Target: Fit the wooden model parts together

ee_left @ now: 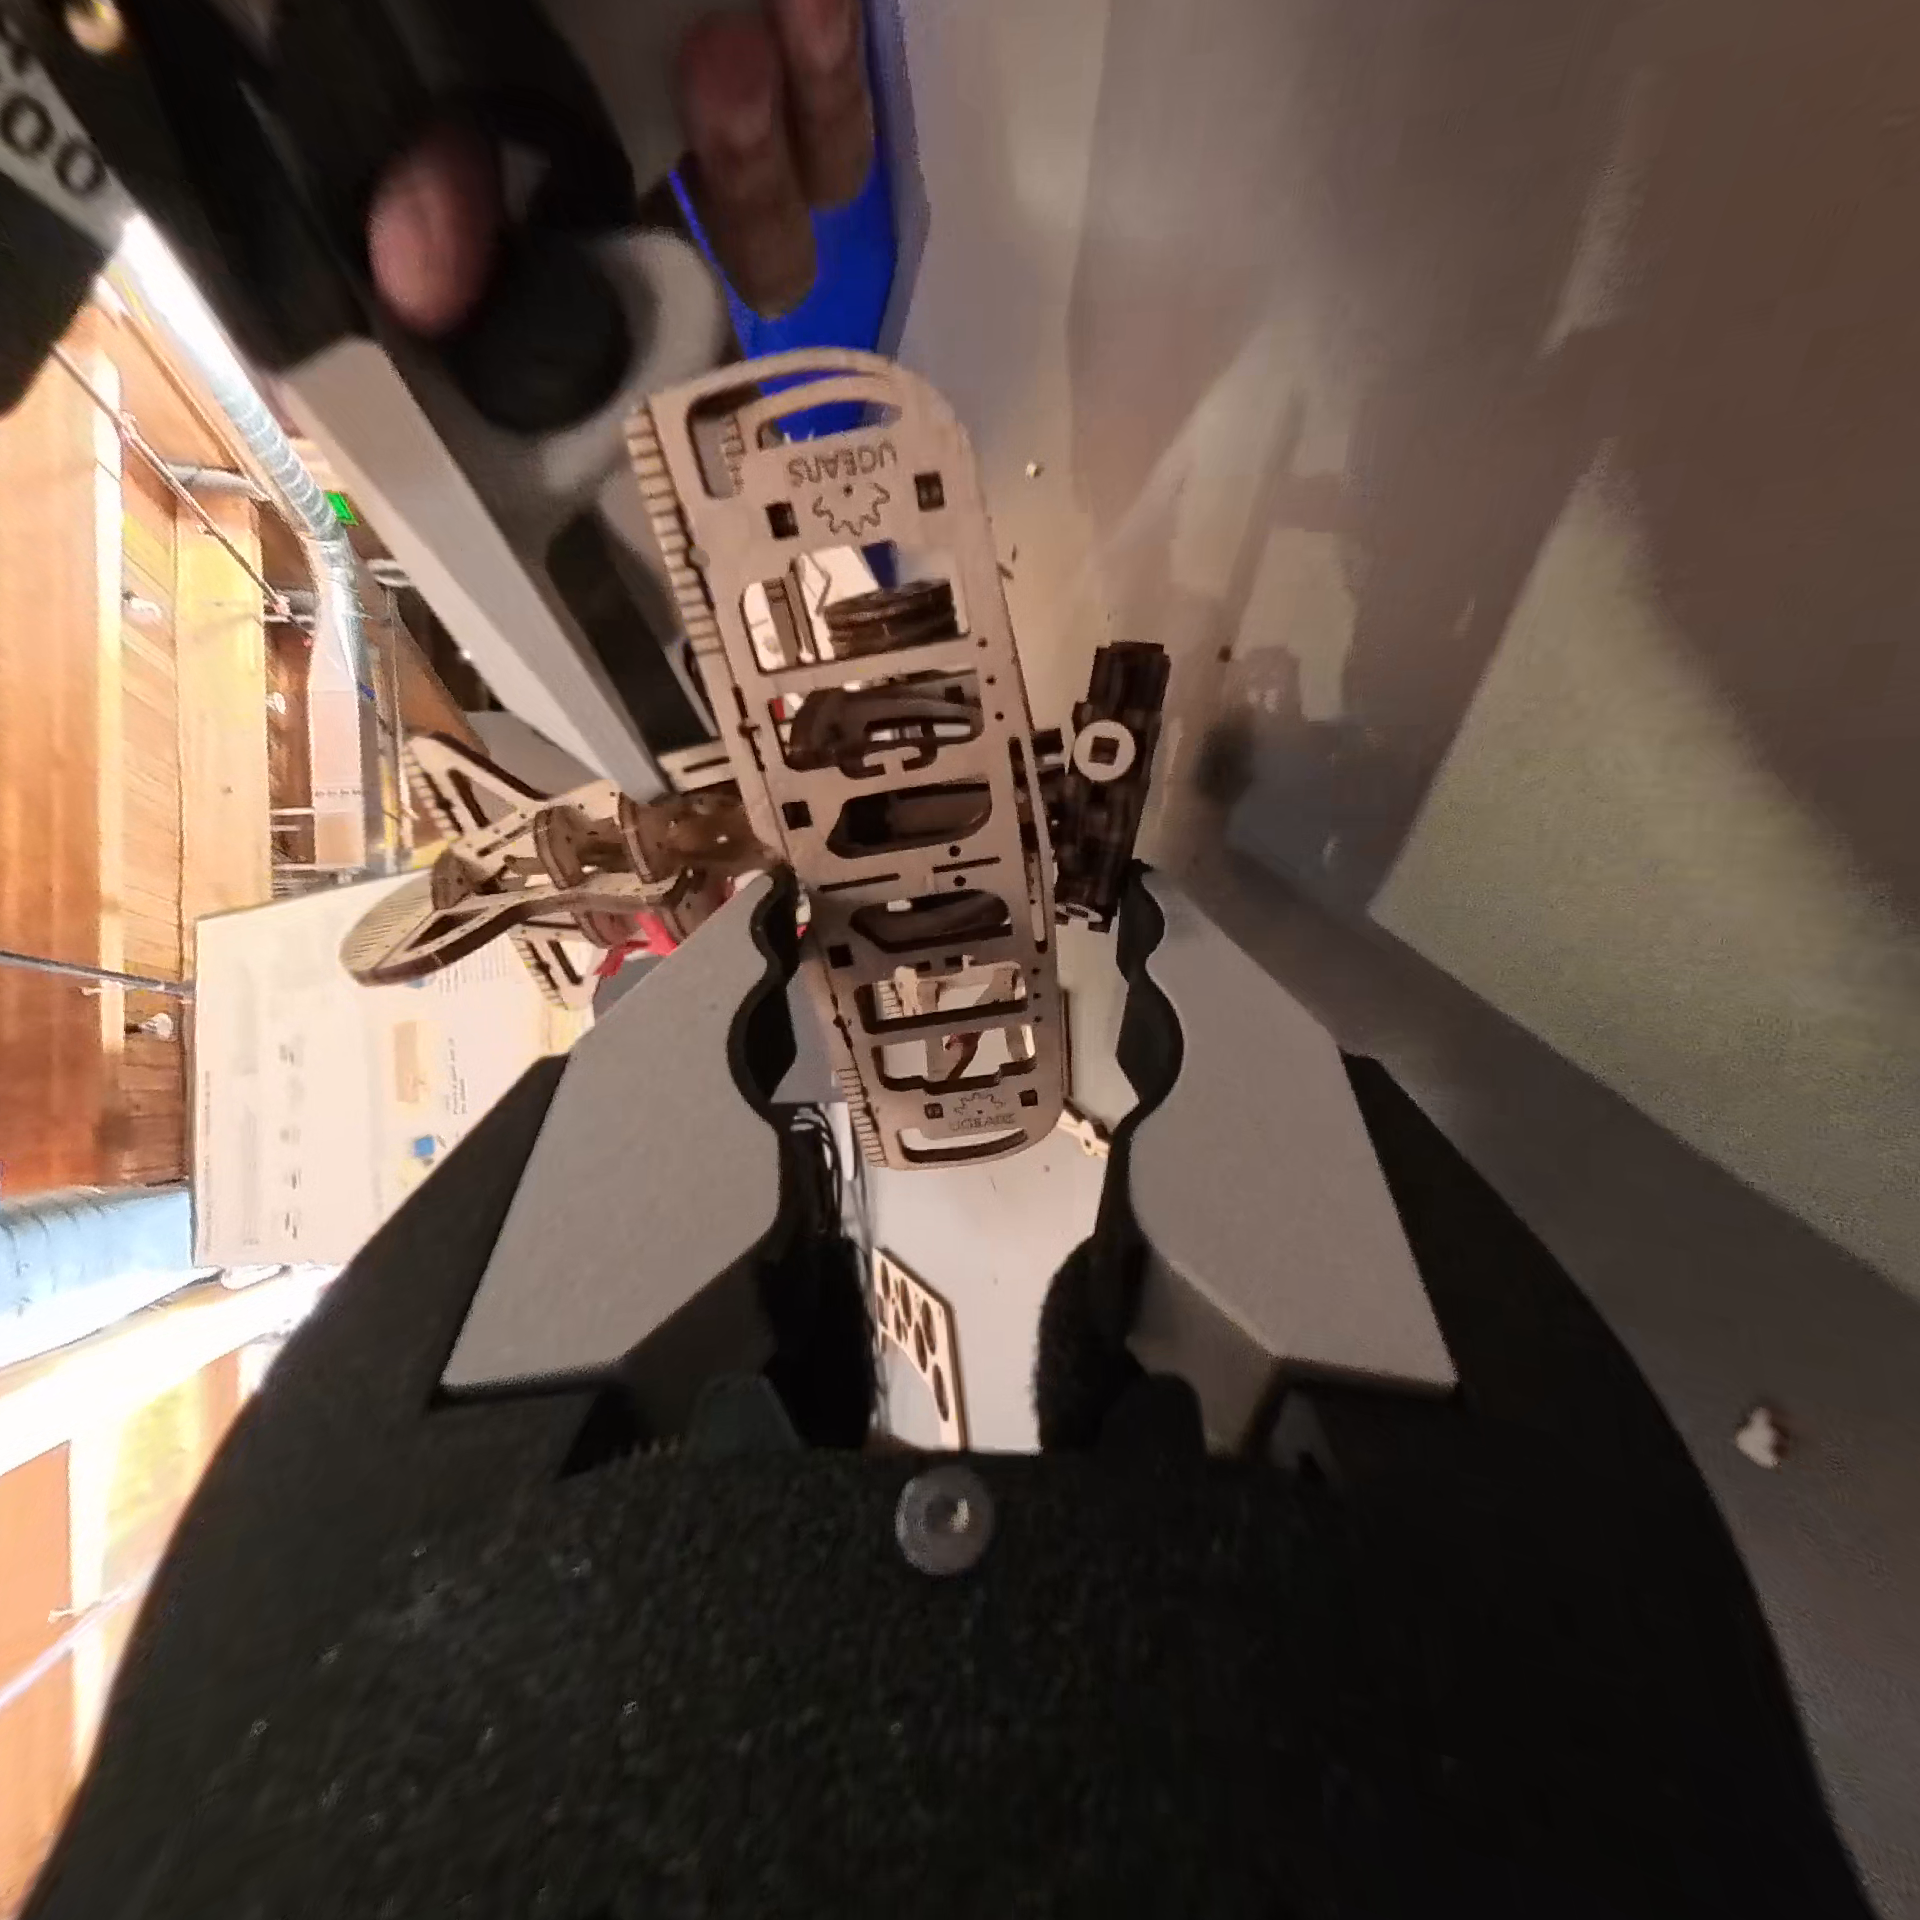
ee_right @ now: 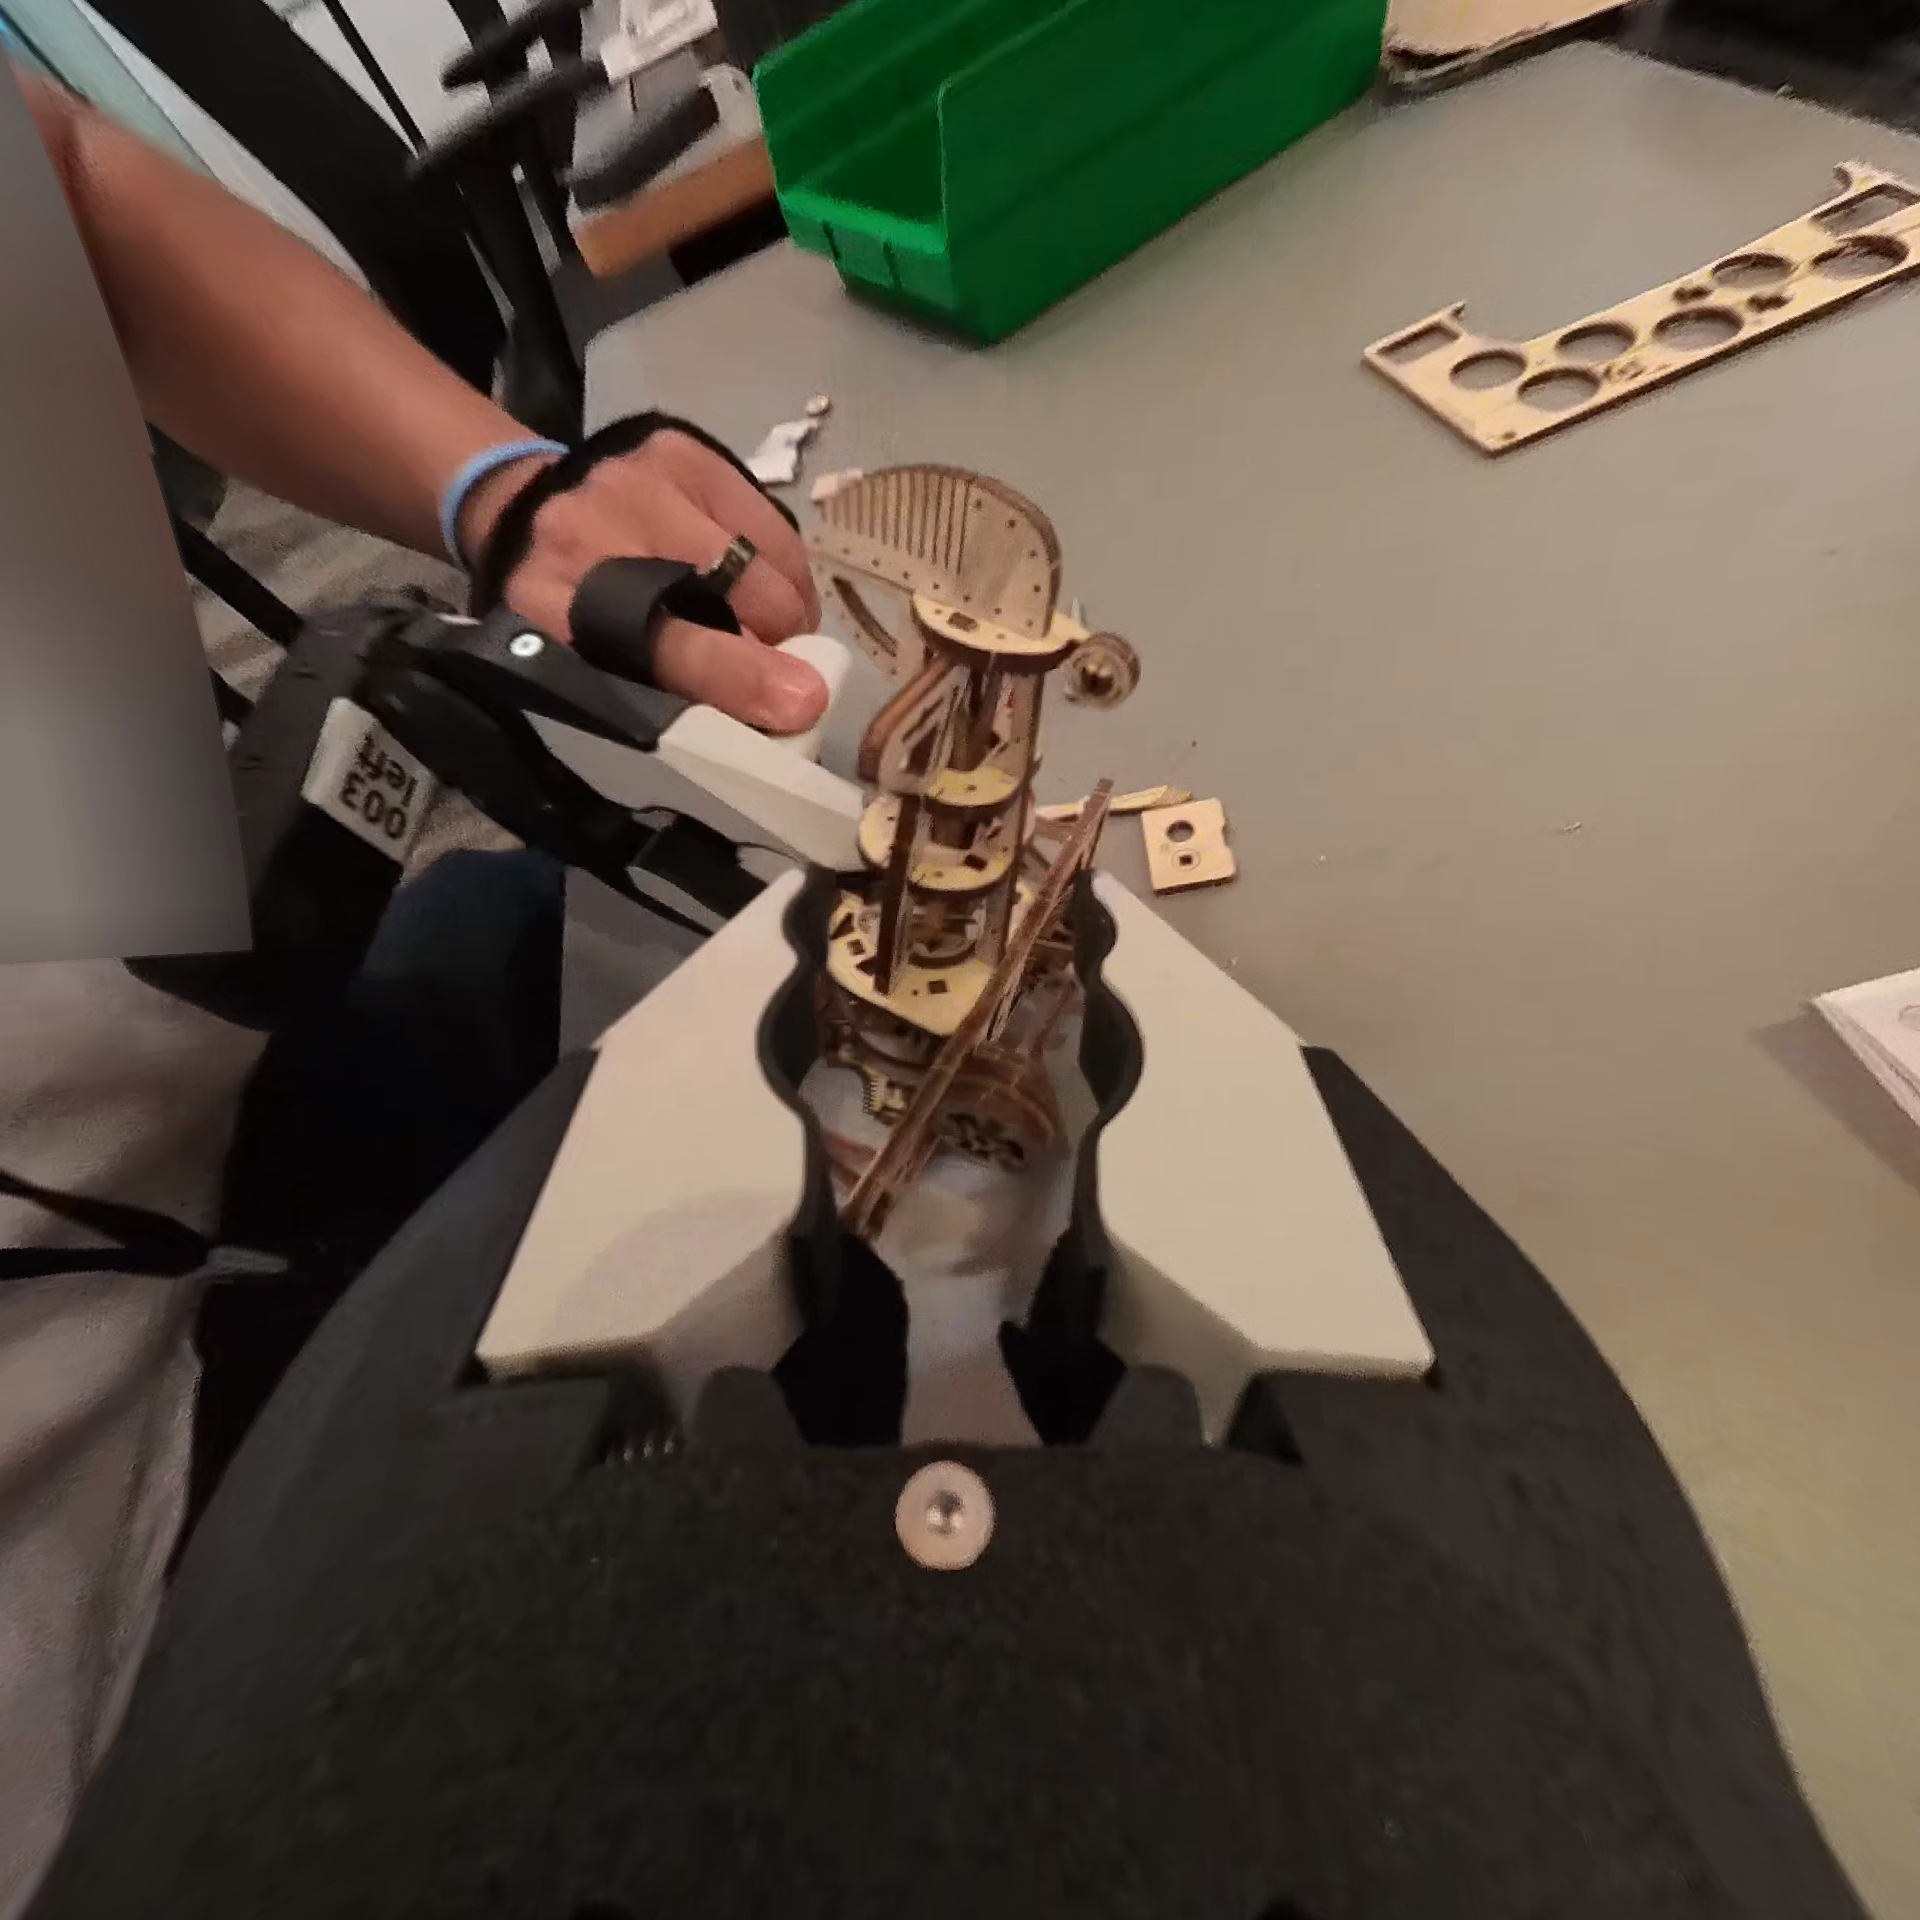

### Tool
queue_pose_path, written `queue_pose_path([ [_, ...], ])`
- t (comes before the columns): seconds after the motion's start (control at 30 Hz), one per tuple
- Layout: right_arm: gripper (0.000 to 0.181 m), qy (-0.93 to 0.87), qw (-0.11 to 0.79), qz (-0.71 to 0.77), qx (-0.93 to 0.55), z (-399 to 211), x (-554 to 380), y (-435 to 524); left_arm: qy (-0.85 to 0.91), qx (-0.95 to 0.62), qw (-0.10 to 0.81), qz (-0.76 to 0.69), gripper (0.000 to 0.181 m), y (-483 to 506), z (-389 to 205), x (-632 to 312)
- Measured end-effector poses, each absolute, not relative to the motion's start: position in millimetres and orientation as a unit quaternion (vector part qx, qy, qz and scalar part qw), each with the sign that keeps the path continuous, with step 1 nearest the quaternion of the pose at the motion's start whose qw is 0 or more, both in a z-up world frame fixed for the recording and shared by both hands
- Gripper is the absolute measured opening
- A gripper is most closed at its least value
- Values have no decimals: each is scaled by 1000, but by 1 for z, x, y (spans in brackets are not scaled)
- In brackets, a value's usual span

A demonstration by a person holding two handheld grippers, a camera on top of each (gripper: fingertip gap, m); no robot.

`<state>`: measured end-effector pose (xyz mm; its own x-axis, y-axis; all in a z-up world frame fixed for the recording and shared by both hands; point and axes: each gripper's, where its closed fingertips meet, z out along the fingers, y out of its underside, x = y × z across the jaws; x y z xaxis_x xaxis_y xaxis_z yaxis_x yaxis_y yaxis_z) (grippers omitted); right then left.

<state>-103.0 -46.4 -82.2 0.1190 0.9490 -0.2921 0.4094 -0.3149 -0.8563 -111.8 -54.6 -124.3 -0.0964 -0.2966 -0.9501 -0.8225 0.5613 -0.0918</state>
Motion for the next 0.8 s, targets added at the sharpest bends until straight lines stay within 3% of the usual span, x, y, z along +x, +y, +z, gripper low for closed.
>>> queue_pose_path([
  [0.17,33,-527,281,436,-674,-92,-106,-64,706,-372,544,259,59,-67,-124,-102],
  [0.63,27,-537,354,303,-703,-104,-101,-58,698,-399,500,321,64,-61,-135,-110],
  [0.8,27,-518,358,303,-716,-105,-99,-57,673,-393,521,349,76,-57,-126,-114],
])
